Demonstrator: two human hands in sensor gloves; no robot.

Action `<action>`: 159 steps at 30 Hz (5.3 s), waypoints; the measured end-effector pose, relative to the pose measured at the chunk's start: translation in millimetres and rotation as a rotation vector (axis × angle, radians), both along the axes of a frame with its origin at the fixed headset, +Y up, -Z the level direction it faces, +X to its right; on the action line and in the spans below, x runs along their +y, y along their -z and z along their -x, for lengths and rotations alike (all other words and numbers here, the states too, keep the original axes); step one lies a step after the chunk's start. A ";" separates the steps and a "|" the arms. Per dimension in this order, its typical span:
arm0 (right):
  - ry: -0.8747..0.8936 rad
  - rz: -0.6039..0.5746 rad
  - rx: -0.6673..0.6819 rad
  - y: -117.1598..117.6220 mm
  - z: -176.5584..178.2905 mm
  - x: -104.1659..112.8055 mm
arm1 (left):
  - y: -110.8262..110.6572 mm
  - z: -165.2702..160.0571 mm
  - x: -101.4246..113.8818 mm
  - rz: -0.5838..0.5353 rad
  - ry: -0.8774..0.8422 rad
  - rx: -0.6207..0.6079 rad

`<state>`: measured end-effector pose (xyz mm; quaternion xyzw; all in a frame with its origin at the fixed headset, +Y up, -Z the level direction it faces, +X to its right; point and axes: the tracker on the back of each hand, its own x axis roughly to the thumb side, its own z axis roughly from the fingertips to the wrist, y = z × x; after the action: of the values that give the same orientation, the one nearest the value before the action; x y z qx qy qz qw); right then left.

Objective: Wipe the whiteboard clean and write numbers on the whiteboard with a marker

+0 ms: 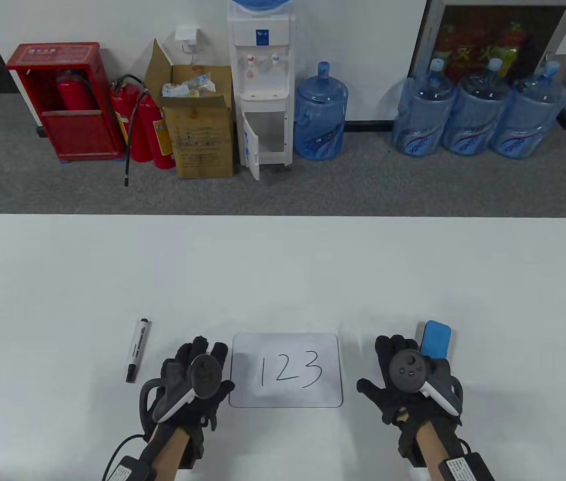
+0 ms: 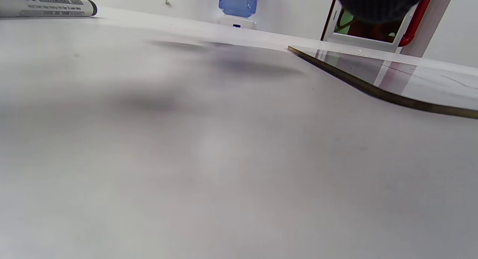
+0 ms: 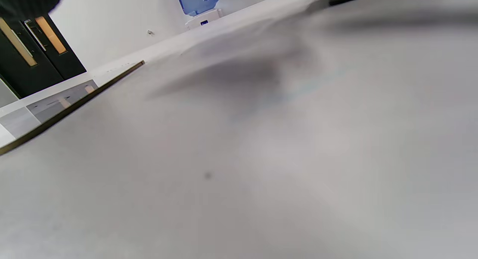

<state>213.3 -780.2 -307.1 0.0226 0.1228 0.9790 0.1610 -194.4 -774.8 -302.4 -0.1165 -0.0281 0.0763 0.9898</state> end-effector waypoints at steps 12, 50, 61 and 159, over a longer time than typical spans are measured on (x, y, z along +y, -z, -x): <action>-0.006 0.015 0.003 -0.3 1.6 -1.1 | -0.1 0.7 1.1 0.005 0.004 0.001; -0.275 0.012 -0.473 47.4 -59.7 15.7 | 0.8 7.2 5.8 -0.004 -0.031 -0.004; -0.321 -0.053 -0.509 52.7 -48.9 19.2 | -0.2 -12.8 1.2 0.021 -0.007 -0.054; -0.321 -0.182 0.159 25.9 177.5 20.8 | 10.1 -32.9 -16.5 0.192 0.081 -0.061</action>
<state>35.8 -759.5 -332.9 0.0947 0.0481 0.9943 -0.0098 -161.5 -791.3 -312.5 -0.2139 -0.0462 0.0350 0.9751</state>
